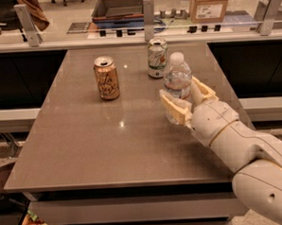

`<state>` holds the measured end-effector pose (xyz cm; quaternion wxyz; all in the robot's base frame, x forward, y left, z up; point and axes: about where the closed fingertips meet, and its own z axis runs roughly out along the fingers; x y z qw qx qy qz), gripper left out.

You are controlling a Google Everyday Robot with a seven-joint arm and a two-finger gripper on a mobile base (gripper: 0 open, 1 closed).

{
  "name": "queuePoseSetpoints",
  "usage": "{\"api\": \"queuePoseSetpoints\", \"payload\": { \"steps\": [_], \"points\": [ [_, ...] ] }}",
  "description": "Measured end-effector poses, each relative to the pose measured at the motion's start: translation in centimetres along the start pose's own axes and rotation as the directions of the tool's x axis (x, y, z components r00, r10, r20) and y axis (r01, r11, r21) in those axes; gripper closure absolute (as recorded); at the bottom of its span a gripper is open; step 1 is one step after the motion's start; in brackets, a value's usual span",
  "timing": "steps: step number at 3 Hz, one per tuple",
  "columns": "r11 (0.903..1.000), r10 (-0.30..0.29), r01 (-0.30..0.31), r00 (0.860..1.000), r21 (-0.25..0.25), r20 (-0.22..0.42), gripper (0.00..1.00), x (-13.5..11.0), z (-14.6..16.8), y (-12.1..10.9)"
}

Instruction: Place water bottle upright

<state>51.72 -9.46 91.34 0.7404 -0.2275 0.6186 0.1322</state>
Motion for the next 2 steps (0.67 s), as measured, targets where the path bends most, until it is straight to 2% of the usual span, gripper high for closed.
{"api": "queuePoseSetpoints", "payload": {
  "steps": [1, 2],
  "points": [
    [1.0, -0.001, 0.001, 1.0, -0.002, 0.003, 0.0, -0.17, 0.05, 0.08],
    [1.0, -0.001, 0.001, 1.0, -0.002, 0.003, 0.0, -0.18, 0.06, 0.08]
  ]
}}
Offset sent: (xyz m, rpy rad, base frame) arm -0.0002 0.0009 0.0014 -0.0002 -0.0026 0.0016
